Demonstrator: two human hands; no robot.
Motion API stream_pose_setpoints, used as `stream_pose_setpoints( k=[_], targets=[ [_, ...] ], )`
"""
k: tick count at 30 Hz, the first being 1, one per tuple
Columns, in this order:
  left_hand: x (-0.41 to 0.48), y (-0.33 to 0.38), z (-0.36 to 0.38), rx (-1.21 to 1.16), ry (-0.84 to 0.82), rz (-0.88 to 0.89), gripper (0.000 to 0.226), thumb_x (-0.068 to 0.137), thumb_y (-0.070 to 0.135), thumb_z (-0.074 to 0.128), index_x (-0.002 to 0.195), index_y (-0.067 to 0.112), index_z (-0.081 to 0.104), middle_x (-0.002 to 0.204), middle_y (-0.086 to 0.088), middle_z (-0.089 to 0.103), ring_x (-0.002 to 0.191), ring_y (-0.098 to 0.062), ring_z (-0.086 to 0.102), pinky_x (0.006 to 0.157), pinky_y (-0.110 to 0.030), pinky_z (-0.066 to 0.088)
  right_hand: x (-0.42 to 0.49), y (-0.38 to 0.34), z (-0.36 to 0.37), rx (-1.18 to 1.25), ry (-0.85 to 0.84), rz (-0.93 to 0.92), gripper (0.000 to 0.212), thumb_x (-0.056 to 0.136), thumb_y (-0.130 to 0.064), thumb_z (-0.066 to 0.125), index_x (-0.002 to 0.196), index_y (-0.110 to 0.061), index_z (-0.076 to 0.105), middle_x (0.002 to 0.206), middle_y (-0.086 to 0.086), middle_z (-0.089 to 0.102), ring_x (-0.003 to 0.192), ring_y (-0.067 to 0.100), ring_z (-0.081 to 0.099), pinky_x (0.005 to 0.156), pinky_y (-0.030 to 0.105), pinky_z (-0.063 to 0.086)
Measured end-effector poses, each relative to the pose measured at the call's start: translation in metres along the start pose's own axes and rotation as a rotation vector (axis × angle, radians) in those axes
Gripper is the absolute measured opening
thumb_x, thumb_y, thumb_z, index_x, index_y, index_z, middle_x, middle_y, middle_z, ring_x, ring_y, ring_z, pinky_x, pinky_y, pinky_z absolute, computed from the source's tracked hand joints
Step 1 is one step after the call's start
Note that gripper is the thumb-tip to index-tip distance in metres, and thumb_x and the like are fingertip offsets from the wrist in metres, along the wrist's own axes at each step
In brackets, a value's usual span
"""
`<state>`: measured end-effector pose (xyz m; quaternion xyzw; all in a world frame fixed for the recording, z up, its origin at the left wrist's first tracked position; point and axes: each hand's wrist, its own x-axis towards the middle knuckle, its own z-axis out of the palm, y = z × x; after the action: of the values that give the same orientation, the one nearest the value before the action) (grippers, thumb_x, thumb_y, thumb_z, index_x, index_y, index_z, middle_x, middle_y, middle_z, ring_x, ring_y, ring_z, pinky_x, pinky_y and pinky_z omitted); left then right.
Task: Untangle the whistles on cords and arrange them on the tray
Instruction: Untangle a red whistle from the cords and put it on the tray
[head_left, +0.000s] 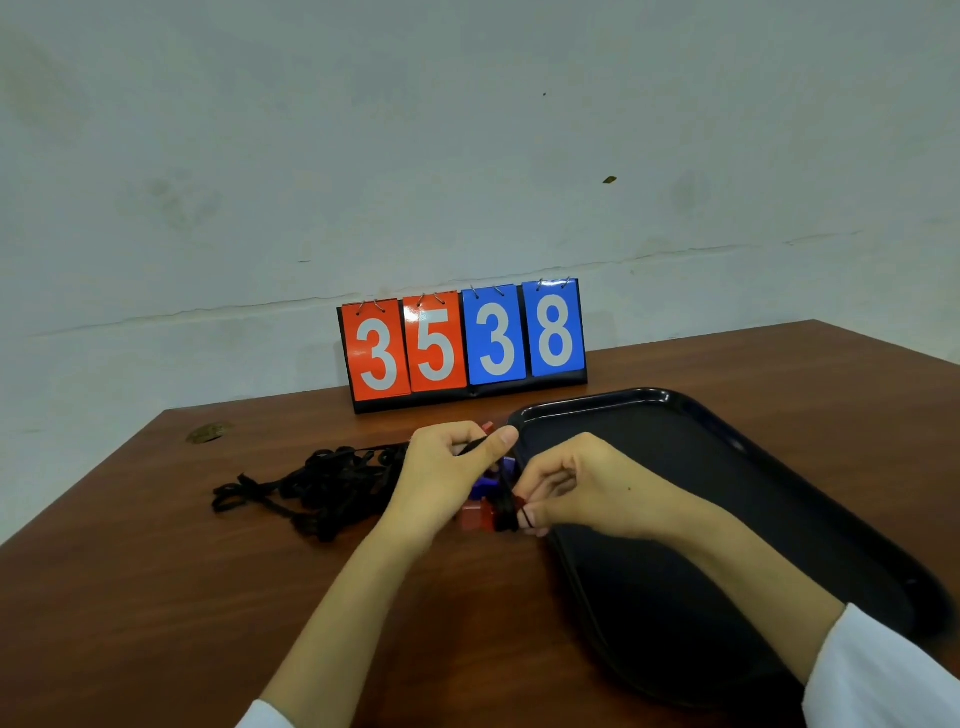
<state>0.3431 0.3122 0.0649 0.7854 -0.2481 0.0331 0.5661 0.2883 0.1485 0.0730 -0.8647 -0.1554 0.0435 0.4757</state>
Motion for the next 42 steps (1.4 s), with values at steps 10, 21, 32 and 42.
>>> stream_pose_setpoints(
  k=[10, 21, 32, 42],
  targets=[
    [-0.005, -0.004, 0.003, -0.223, -0.126, -0.171, 0.042, 0.082, 0.038, 0.062, 0.071, -0.003, 0.059, 0.049, 0.0, 0.049, 0.038, -0.007, 0.04, 0.041, -0.016, 0.031, -0.003, -0.007, -0.002, 0.166, 0.033, -0.044, 0.012, 0.08, 0.001, 0.064, 0.087, -0.009, 0.067, 0.077, 0.001, 0.071, 0.072, 0.011, 0.069, 0.067, 0.02, 0.055],
    [-0.009, -0.008, 0.027, -0.349, -0.084, -0.225, 0.037, 0.098, 0.032, 0.043, 0.073, 0.009, 0.058, 0.043, 0.006, 0.032, 0.037, -0.006, 0.021, 0.039, -0.022, 0.018, 0.0, 0.0, -0.006, 0.219, 0.421, -0.042, 0.013, 0.08, -0.001, 0.065, 0.088, -0.012, 0.066, 0.077, 0.005, 0.07, 0.071, 0.012, 0.069, 0.065, 0.02, 0.055],
    [-0.008, -0.01, 0.032, -0.156, -0.046, -0.232, 0.031, 0.095, 0.031, 0.051, 0.078, 0.011, 0.066, 0.044, 0.008, 0.036, 0.035, -0.003, 0.027, 0.039, -0.018, 0.024, 0.004, 0.014, -0.014, 0.038, 0.653, 0.099, 0.011, 0.081, -0.011, 0.067, 0.085, -0.021, 0.064, 0.075, -0.003, 0.069, 0.069, 0.005, 0.067, 0.063, 0.016, 0.053],
    [-0.011, -0.014, 0.034, 0.261, 0.099, -0.018, 0.022, 0.091, 0.037, 0.056, 0.083, 0.021, 0.069, 0.083, 0.01, 0.066, 0.081, 0.005, 0.056, 0.065, -0.001, 0.031, 0.007, 0.02, -0.01, -0.446, 0.602, 0.232, 0.016, 0.085, -0.021, 0.065, 0.1, -0.02, 0.065, 0.091, -0.006, 0.066, 0.084, 0.004, 0.058, 0.079, 0.02, 0.046]
  ],
)
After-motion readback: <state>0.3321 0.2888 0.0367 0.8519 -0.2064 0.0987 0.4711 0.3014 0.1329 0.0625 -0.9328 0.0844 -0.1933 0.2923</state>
